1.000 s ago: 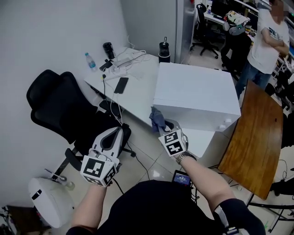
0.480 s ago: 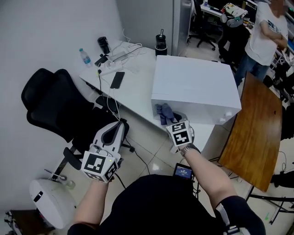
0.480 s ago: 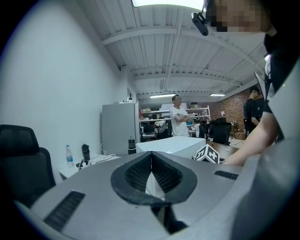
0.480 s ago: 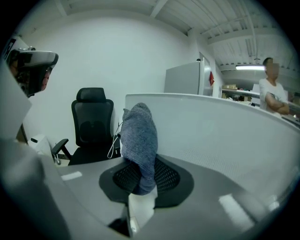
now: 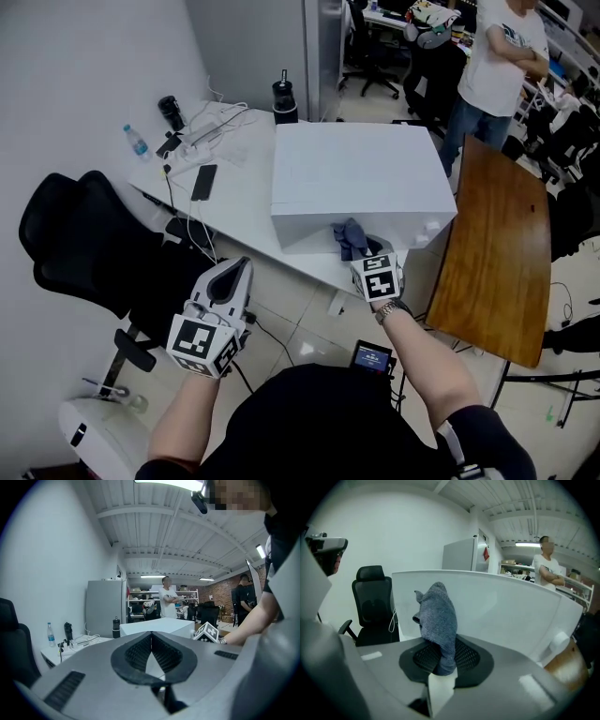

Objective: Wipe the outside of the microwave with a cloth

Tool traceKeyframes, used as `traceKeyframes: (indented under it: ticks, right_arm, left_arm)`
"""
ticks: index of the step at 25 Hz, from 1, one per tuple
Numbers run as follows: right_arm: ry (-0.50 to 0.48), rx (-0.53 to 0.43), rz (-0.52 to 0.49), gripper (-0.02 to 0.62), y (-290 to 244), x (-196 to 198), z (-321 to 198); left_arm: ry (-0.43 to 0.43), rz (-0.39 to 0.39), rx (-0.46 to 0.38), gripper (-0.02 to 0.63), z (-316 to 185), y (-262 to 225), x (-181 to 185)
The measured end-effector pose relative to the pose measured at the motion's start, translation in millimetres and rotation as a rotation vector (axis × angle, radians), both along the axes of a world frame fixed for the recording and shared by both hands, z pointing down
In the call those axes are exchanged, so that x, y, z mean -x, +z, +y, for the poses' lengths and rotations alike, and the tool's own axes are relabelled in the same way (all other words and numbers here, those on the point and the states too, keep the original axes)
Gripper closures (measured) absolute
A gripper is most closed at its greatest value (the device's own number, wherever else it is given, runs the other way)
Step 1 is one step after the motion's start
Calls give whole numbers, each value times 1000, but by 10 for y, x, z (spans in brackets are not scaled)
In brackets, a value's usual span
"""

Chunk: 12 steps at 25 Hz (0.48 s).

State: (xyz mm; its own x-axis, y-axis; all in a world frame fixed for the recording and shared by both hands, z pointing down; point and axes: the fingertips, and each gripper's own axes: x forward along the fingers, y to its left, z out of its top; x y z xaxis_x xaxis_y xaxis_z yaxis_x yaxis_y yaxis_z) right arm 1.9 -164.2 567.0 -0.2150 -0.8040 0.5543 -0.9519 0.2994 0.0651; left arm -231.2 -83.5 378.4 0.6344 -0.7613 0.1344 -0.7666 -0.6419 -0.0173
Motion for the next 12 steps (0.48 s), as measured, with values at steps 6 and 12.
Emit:
traceKeyframes:
  ticks: [6,12]
  right_arm:
    - [67,7,13,531,-31,-535,90]
    - [121,14,10,531,-62,-1115,210]
  left_arm:
    - [34,-7,4,601,19,7,-332]
    - [64,-25,9,601,87,-42,-809]
